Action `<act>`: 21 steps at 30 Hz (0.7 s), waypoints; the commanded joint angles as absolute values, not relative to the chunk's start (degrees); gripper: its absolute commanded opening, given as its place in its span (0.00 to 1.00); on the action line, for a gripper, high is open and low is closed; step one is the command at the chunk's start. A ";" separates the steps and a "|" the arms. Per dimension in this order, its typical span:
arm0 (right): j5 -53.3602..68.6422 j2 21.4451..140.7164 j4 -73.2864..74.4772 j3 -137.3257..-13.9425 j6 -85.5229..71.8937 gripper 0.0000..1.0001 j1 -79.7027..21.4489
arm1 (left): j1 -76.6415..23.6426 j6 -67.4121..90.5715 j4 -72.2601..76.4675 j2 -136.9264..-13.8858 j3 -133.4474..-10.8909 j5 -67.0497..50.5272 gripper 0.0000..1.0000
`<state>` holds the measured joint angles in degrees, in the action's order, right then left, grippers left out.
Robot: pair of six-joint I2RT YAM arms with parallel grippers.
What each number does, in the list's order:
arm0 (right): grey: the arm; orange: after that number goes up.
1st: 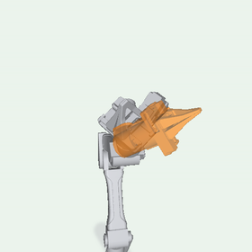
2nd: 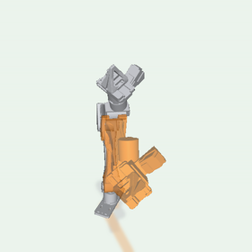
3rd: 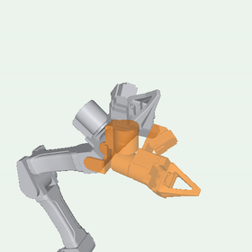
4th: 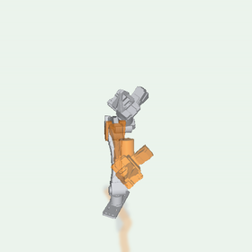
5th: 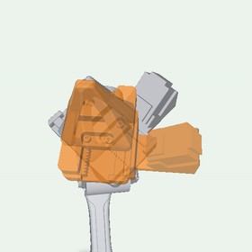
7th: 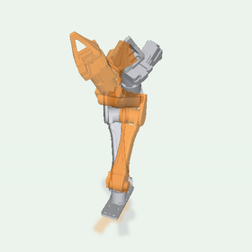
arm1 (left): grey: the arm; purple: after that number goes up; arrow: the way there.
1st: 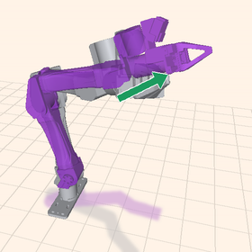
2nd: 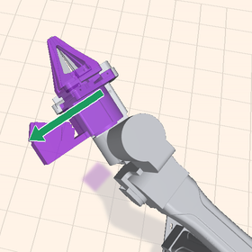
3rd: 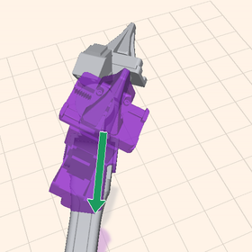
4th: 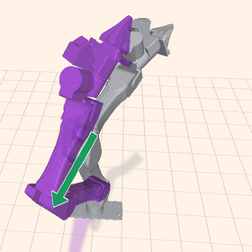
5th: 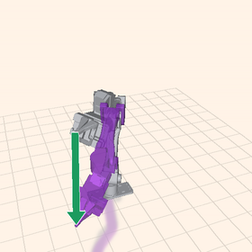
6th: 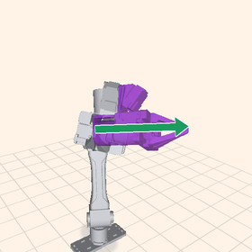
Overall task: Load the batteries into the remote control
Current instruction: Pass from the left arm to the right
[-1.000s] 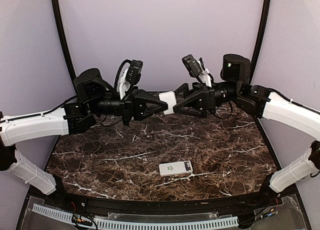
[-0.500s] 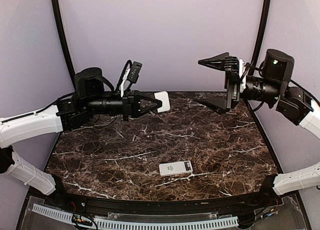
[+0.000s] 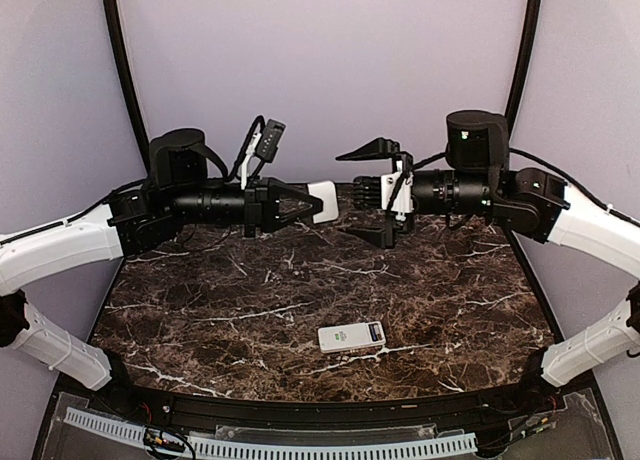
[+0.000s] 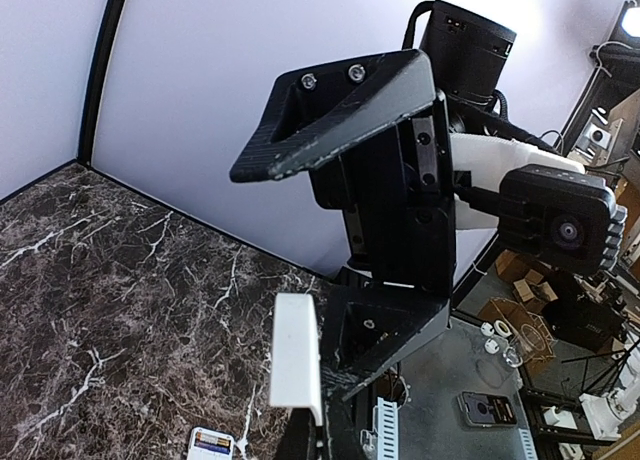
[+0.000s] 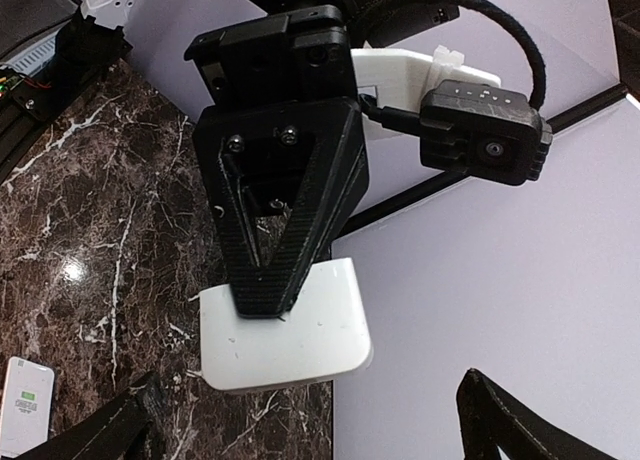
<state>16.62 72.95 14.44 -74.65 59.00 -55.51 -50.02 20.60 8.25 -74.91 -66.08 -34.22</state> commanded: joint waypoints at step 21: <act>16.55 76.86 11.27 -77.34 59.33 0.71 -57.75 | -49.74 20.08 7.36 -75.32 -68.31 -35.62 0.00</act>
